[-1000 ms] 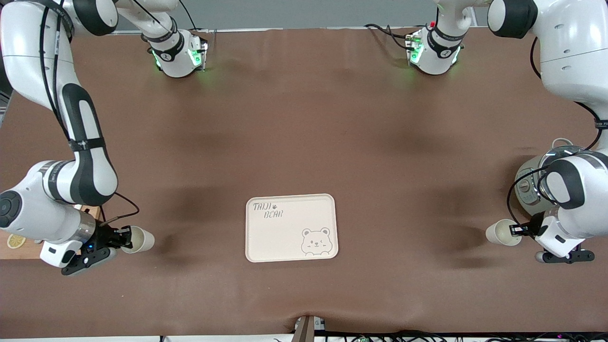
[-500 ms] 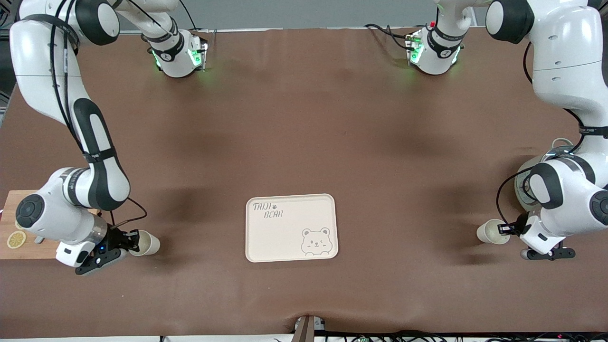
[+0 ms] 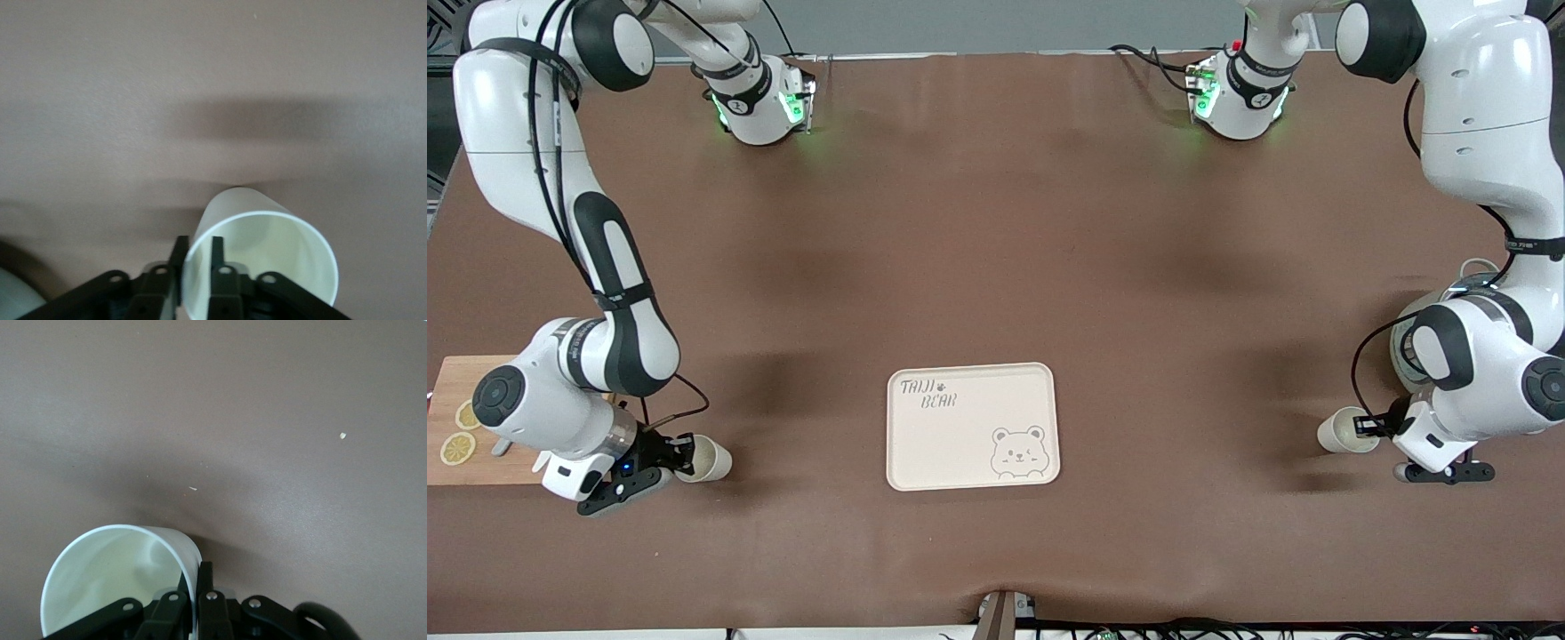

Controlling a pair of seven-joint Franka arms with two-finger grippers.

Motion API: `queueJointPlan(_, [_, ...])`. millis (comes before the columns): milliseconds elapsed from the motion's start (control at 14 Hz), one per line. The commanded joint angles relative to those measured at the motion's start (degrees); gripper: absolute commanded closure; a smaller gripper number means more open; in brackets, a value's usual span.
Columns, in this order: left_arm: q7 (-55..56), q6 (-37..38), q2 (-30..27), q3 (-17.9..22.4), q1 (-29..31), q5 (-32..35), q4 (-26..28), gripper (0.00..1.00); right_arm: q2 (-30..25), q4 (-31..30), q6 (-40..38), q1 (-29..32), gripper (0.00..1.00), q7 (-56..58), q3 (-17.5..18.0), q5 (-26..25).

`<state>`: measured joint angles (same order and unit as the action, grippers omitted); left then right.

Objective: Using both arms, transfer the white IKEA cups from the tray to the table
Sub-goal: 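Lower the cups onto the table with both grippers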

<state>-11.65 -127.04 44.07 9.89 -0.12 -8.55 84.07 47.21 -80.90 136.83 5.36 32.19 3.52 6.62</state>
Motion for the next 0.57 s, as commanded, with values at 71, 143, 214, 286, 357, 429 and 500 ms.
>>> queueJointPlan(71, [-1.88, -0.93, -1.09, -0.13, 0.04, -1.03, 0.74, 0.19, 0.07, -0.22, 0.80, 0.35, 0.88, 1.21, 0.52, 1.56])
queueJointPlan(143, [-1.88, -0.93, -1.26, -0.13, 0.03, -0.94, 0.57, 0.05, 0.07, -0.22, 0.72, 0.35, 0.44, 0.95, 0.52, 1.56])
queueJointPlan(214, [-1.88, -0.93, -1.96, -0.04, -0.05, -0.94, 0.48, 0.00, 0.07, -0.13, 0.71, 0.35, 0.01, 0.86, 0.52, 1.56])
queueJointPlan(286, [-1.97, -0.93, -2.75, -0.04, 0.03, -0.77, 0.48, 0.00, 0.07, -0.04, 0.63, 0.35, 0.00, 0.77, 0.52, 1.56])
queueJointPlan(357, [-1.88, -0.93, -3.63, -0.04, -0.05, -0.85, 0.48, 0.00, -0.02, 0.22, 0.45, 0.26, 0.00, 0.77, 0.52, 1.56])
queueJointPlan(429, [-1.36, -0.93, -4.68, -0.04, -0.05, -0.94, 0.48, 0.00, -0.02, 0.40, 0.19, 0.18, 0.00, 0.42, 0.52, 1.65])
queueJointPlan(500, [-1.18, -0.85, -5.82, -0.04, -0.05, -0.94, 0.48, 0.00, -0.10, 0.57, 0.01, 0.18, 0.00, -0.28, 0.52, 1.56])
